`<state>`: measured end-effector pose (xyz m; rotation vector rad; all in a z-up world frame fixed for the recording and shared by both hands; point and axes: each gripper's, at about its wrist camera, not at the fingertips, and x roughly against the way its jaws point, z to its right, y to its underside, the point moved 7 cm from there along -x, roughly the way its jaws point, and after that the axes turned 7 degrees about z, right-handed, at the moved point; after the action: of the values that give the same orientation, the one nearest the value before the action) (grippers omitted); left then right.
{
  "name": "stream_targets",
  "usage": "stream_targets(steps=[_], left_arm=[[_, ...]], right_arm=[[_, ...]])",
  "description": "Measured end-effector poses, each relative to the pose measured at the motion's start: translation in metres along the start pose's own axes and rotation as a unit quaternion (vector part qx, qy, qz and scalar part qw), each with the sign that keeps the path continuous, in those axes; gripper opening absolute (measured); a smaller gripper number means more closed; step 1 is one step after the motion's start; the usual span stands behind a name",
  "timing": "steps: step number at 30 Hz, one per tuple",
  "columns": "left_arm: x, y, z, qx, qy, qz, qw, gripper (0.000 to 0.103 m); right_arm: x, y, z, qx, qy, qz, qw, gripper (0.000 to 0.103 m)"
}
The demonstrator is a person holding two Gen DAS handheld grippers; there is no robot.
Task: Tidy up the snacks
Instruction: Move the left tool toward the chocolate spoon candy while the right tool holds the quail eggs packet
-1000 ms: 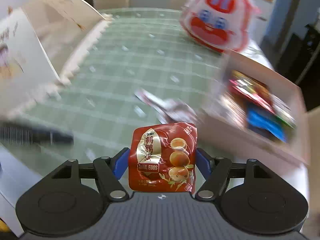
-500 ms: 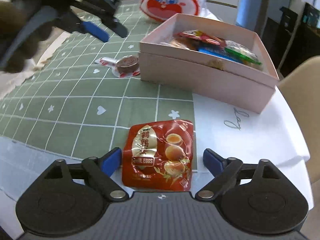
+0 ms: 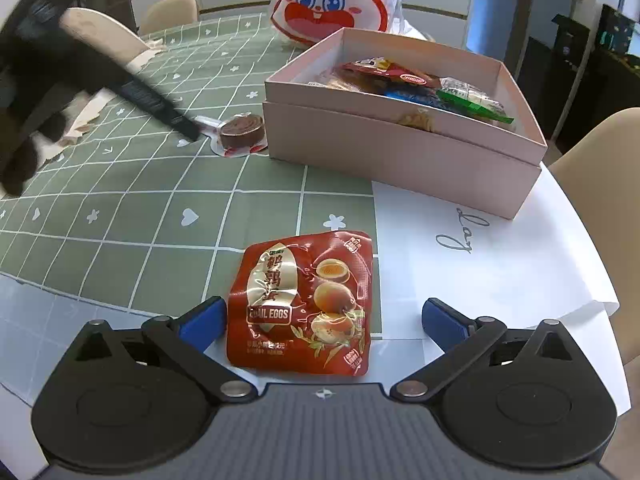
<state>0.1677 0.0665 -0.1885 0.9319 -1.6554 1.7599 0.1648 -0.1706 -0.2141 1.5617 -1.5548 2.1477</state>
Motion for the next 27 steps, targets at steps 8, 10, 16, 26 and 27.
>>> stream_targets(steps=[8, 10, 16, 26, 27], left_arm=[[0.04, 0.055, -0.044, 0.261, 0.001, -0.02, 0.9651, 0.026], [0.049, 0.065, -0.041, 0.283, 0.013, -0.024, 0.9586, 0.026], [0.064, 0.087, -0.02, 0.263, 0.035, -0.058, 0.9623, 0.025], [0.077, 0.114, -0.027, 0.321, 0.045, -0.038, 0.9451, 0.022], [0.075, 0.114, -0.029, 0.328, 0.046, -0.036, 0.943, 0.022]], right_arm=[[0.023, -0.043, -0.013, 0.035, -0.044, 0.031, 0.998, 0.09], [0.024, -0.065, -0.032, 0.061, -0.065, 0.035, 0.995, 0.09], [-0.021, -0.136, -0.073, 0.123, -0.126, -0.068, 0.982, 0.087], [-0.116, -0.153, -0.122, 0.32, -0.119, -0.164, 0.925, 0.044], [-0.118, -0.154, -0.127, 0.334, -0.119, -0.153, 0.922, 0.045]])
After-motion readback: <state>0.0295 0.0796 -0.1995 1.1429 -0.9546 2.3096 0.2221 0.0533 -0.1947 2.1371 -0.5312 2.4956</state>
